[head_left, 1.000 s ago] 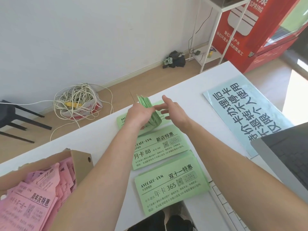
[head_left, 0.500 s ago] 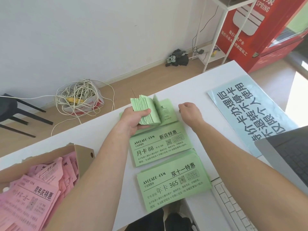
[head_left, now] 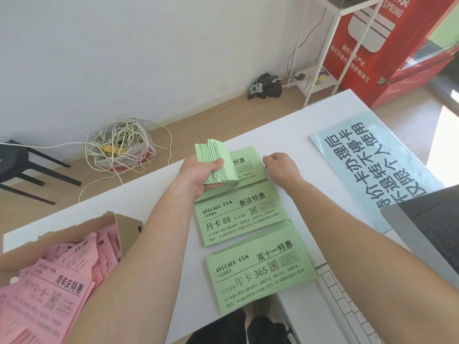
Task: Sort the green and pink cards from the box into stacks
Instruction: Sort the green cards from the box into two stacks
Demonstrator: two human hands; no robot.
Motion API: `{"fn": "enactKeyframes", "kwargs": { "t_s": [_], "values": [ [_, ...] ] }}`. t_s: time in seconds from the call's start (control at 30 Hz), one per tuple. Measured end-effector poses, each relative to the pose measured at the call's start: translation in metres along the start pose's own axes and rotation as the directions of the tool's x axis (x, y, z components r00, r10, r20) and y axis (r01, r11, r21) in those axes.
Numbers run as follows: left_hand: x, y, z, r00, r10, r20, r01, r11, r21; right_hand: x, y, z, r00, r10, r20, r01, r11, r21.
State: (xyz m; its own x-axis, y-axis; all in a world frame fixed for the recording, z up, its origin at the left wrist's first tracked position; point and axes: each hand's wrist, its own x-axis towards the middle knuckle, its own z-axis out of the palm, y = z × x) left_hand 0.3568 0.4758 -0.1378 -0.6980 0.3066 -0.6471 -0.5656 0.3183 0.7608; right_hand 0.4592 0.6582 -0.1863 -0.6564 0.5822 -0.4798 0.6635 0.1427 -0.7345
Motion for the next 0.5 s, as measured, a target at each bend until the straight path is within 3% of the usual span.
{"fn": "enactKeyframes", "kwargs": {
  "t_s": [0.5],
  "values": [
    [-0.0092, 0.0062, 0.0000, 1.000, 0.001, -0.022, -0.001, 1.000, 0.000, -0.0010, -0.0050, 0.0025, 0.999, -0.036, 0.024, 0.037, 0.998, -0.051]
  ]
}}
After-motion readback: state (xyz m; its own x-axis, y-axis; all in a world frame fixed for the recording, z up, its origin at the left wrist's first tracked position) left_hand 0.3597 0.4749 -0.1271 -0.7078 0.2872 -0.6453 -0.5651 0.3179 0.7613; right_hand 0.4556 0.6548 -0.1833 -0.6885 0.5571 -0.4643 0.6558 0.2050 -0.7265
